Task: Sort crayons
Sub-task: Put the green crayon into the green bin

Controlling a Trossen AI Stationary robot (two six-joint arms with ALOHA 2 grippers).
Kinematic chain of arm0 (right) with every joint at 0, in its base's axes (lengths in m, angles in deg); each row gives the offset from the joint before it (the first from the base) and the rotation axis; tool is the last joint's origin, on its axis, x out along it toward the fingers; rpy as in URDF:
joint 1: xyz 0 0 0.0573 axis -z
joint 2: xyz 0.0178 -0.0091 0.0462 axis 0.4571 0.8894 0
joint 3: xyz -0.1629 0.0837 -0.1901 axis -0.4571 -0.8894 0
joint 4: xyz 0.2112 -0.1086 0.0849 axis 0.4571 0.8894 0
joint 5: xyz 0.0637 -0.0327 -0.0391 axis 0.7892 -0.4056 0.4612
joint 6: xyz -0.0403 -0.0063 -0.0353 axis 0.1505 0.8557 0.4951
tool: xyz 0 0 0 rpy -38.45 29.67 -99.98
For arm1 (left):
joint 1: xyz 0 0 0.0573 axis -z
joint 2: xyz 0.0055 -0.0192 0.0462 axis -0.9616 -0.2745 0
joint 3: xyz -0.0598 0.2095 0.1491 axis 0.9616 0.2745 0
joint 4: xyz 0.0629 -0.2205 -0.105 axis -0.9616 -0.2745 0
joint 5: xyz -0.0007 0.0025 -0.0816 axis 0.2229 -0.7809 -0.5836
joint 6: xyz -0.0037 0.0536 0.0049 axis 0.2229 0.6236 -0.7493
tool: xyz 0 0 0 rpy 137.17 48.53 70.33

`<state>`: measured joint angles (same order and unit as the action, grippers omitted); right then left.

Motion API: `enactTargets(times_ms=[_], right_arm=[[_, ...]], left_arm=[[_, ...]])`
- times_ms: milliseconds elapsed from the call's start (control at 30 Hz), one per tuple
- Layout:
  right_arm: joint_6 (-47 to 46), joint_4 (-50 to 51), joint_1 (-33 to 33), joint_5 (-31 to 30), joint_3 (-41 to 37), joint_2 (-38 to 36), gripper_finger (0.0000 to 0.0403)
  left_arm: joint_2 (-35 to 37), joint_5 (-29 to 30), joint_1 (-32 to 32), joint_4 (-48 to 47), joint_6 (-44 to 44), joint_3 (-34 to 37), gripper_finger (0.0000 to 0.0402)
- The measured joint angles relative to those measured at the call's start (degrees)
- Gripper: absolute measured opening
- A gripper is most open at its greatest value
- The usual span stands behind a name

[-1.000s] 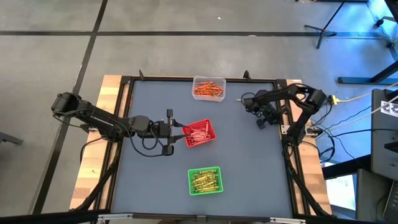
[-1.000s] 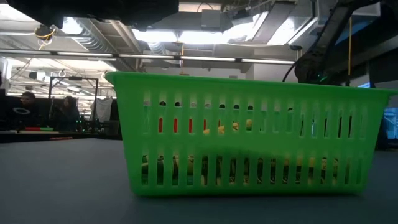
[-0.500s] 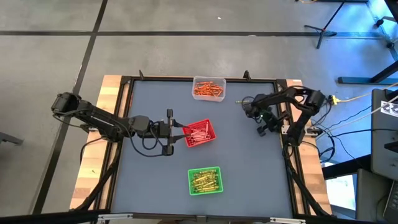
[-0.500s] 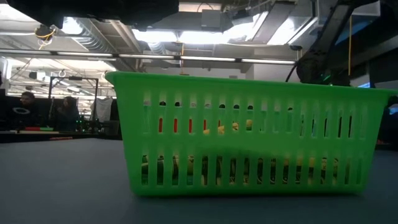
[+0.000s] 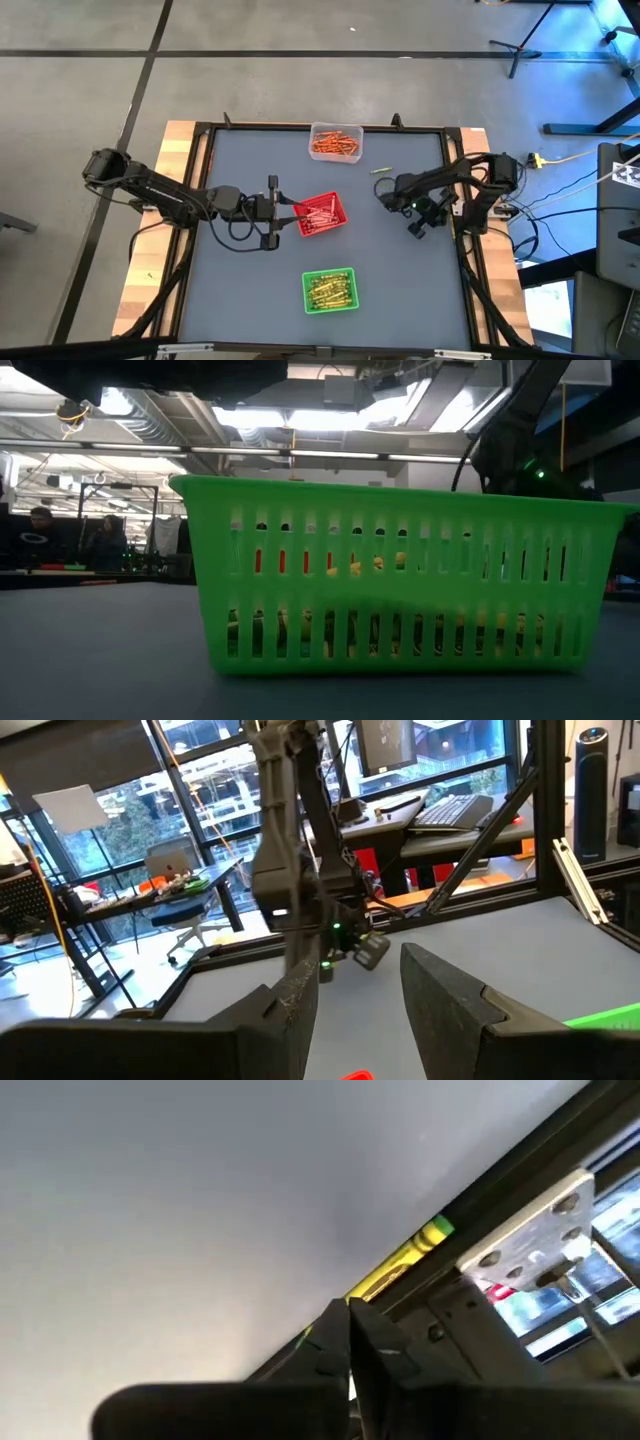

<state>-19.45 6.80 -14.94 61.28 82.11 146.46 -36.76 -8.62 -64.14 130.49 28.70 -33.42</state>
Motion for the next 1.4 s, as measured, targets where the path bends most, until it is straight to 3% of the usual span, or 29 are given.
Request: enactTargets(times_ms=[300,467,700,967,1400], right_arm=[[-12.3,-0.2,-12.5,5.4,-0.6,0.0,0.0001],[-16.1,-1.1,-14.5,5.8,-0.6,0.0,0.0001],[-13.8,-0.6,-14.6,6.6,-0.6,0.5,0.0001],[-4.5,1.3,-14.6,10.5,-0.5,5.3,0.0001],[-3.8,-0.8,-16.4,9.4,-1.1,12.0,0.0001]], left_arm=[[0.0,0.0,0.0,0.0,0.0,0.0,0.0128],[0.0,0.0,0.0,0.3,-0.1,0.0,0.0128],[0.0,0.0,0.0,0.3,-0.1,0.0,0.0128],[0.0,0.0,0.0,0.7,0.0,0.0,0.0128],[0.0,0.0,0.0,1.2,0.0,0.0,0.0128]])
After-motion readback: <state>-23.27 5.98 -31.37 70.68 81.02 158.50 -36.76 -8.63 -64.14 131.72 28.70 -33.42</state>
